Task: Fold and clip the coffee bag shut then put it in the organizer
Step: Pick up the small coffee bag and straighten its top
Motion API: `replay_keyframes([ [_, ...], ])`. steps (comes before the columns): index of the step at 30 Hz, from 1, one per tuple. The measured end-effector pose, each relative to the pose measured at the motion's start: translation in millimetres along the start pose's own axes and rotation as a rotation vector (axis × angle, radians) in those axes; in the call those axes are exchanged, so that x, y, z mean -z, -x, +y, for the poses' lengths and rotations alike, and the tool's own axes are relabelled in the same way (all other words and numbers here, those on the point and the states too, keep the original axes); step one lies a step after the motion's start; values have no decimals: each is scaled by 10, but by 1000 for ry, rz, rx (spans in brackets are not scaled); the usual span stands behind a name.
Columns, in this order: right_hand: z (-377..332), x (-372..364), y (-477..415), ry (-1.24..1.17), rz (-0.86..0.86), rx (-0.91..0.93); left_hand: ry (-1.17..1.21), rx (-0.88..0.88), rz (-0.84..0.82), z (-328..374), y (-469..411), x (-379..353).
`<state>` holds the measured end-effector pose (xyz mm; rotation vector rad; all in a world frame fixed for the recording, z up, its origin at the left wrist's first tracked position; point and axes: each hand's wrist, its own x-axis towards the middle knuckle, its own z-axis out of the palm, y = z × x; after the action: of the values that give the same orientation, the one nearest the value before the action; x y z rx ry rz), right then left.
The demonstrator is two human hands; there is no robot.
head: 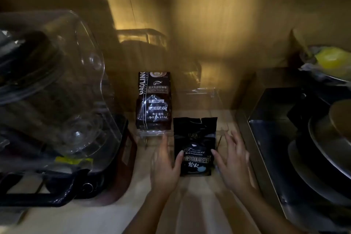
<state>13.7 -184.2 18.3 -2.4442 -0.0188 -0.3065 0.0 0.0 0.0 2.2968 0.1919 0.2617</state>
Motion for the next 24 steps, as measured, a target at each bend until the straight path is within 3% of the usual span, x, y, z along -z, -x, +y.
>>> replay_keyframes([
  [6,-3,-152,45,-324,-111,-135,380,51,-55,-21,89,-89],
  [11,-43,-213,-59,-719,-100,-317,851,348,-45,85,-41,-75],
  [20,-107,-164,-255,-895,-171,-394,929,415,-72,346,-211,73],
  [24,-117,-27,-322,-893,-191,-299,1109,417,-116,382,-258,171],
])
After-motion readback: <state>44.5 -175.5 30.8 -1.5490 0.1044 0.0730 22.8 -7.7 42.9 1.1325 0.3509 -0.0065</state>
